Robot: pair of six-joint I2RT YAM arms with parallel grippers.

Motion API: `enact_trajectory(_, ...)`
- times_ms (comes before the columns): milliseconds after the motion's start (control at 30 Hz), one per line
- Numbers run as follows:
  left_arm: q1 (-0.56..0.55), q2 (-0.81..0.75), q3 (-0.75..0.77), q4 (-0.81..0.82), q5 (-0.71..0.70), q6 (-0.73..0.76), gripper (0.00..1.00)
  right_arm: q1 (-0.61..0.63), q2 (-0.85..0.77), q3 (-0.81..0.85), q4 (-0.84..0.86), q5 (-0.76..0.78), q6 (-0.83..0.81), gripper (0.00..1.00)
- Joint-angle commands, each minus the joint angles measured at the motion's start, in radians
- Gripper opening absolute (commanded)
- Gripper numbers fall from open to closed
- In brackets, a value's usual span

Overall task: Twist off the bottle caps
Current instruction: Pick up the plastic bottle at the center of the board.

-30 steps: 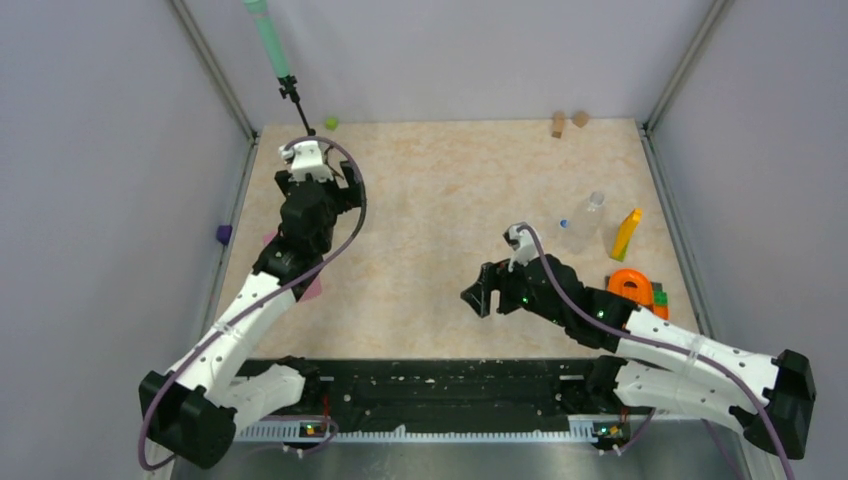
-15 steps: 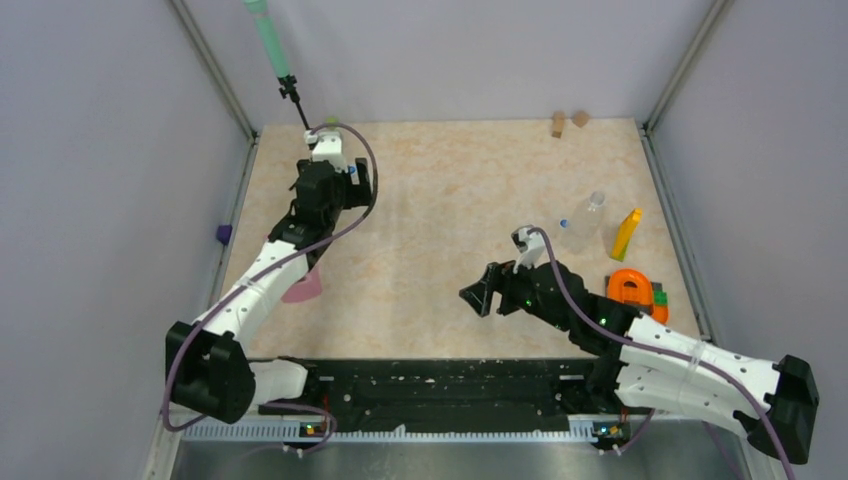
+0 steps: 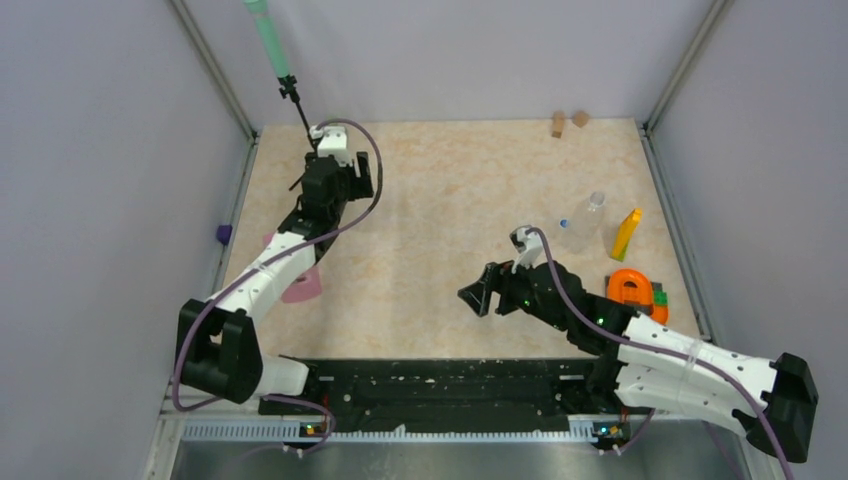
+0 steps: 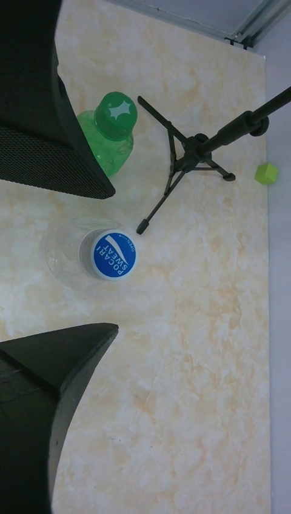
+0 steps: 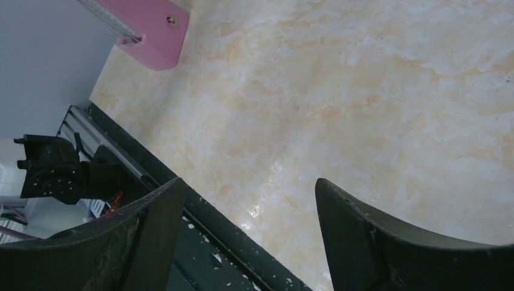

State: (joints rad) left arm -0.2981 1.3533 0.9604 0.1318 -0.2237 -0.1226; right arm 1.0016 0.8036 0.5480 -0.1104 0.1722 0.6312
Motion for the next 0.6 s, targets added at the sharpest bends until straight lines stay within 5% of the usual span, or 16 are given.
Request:
enact_trajectory(0,0.01,0.024,0.002,0.099,0.011,0.026,0.75,0.014,0.007,-0.002,0.04,0.013,-0.006,0.77)
enact_trajectory(333,0.013,0.059,-0.019,0.137,0.011,0.033,0.73,0.014,0.011,-0.008,0.04,0.015,-0.005,0.77)
enact_trajectory(567,0.014,0.072,-0.043,0.167,0.009,0.051,0.43,0.015,0.019,-0.014,0.047,0.021,-0.005,0.77)
